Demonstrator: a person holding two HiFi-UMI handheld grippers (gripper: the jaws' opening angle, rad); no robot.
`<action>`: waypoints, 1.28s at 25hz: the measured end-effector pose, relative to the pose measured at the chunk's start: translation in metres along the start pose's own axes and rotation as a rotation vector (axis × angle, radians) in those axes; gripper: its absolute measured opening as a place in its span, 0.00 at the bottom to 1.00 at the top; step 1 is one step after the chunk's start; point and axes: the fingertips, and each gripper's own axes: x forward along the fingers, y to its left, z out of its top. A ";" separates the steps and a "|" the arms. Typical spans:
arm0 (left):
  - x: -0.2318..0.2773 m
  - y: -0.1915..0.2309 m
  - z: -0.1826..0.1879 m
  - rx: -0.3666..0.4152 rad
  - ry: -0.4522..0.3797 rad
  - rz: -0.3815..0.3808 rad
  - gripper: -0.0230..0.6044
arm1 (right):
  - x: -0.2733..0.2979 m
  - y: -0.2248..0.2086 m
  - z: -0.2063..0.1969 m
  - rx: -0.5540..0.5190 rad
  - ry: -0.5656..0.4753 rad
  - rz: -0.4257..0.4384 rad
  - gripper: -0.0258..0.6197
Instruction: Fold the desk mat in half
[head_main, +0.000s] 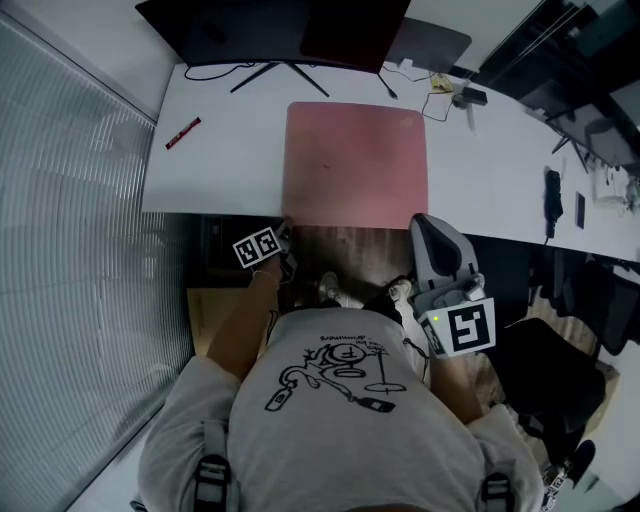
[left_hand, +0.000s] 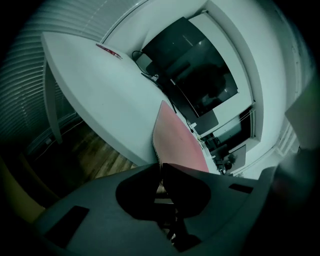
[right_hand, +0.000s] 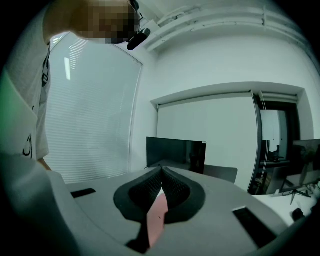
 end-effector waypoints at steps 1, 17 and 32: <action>-0.001 -0.004 0.001 0.026 -0.003 0.002 0.09 | -0.001 0.000 0.000 0.002 -0.003 -0.003 0.05; -0.004 -0.063 0.003 0.496 0.037 -0.005 0.09 | -0.012 -0.001 -0.003 0.024 0.004 -0.008 0.05; 0.013 -0.110 -0.018 0.678 0.105 -0.066 0.09 | -0.026 -0.015 -0.004 0.028 -0.004 -0.029 0.05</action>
